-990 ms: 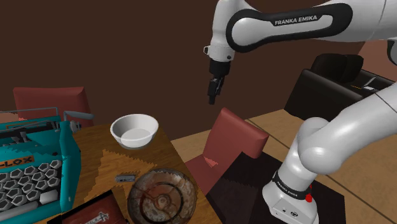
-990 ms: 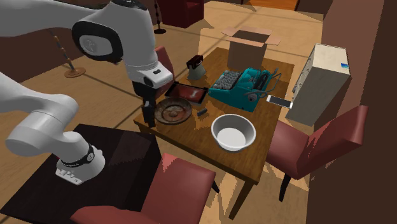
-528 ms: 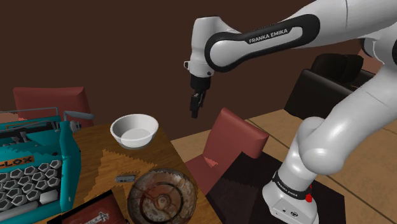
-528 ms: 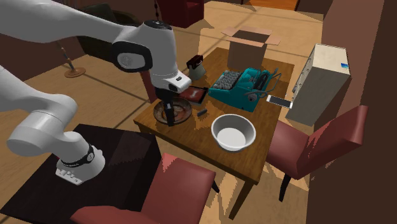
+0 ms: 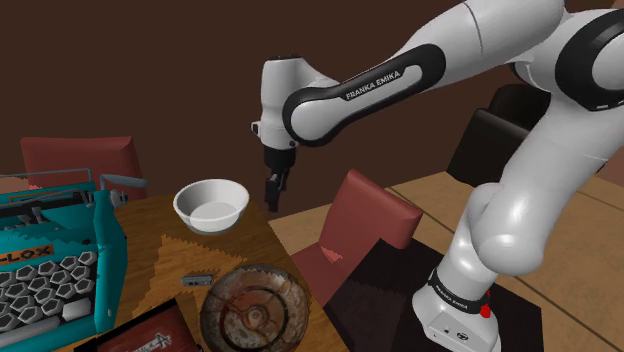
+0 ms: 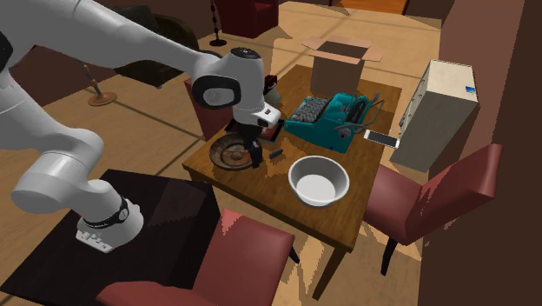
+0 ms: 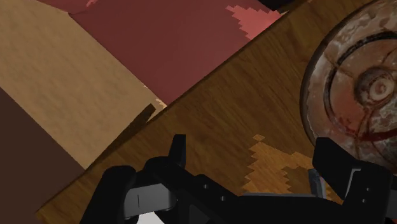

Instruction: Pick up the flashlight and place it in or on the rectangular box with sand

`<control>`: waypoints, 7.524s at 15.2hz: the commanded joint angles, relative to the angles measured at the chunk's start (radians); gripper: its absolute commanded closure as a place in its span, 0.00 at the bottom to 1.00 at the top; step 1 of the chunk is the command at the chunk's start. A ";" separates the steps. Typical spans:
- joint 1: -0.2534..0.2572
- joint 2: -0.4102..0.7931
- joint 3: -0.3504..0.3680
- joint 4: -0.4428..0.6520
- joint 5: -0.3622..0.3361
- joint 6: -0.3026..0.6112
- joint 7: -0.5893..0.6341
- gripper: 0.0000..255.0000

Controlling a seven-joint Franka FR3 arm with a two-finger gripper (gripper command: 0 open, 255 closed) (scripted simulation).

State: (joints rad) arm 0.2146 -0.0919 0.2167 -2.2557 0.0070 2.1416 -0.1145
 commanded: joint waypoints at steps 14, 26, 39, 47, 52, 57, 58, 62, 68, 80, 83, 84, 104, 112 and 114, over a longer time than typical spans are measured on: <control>0.138 0.486 0.079 0.313 -0.130 0.166 0.060 0.00; 0.204 0.684 0.066 0.424 -0.192 0.249 0.083 0.00; 0.201 0.682 0.066 0.428 -0.190 0.243 0.078 1.00; 0.199 0.655 0.073 0.423 -0.182 0.221 0.078 1.00; 0.191 0.610 0.085 0.427 -0.167 0.174 0.069 1.00; 0.184 0.569 0.095 0.437 -0.151 0.124 0.060 1.00; 0.182 0.561 0.097 0.440 -0.148 0.114 0.059 1.00; 0.178 0.531 0.103 0.452 -0.136 0.072 0.052 1.00; 0.189 0.499 0.115 0.471 -0.126 0.023 0.068 1.00; 0.395 0.572 0.166 0.556 -0.177 0.005 0.335 1.00; 0.449 0.606 0.172 0.603 -0.193 -0.010 0.395 1.00; 0.450 0.612 0.171 0.598 -0.196 0.000 0.397 1.00; 0.464 0.692 0.148 0.565 -0.229 0.109 0.415 0.00; 0.452 0.635 0.164 0.584 -0.206 0.037 0.400 0.00; 0.449 0.622 0.168 0.591 -0.200 0.017 0.397 0.00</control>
State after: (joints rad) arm 0.6653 0.5378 0.3822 -1.6680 -0.1964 2.1705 0.2846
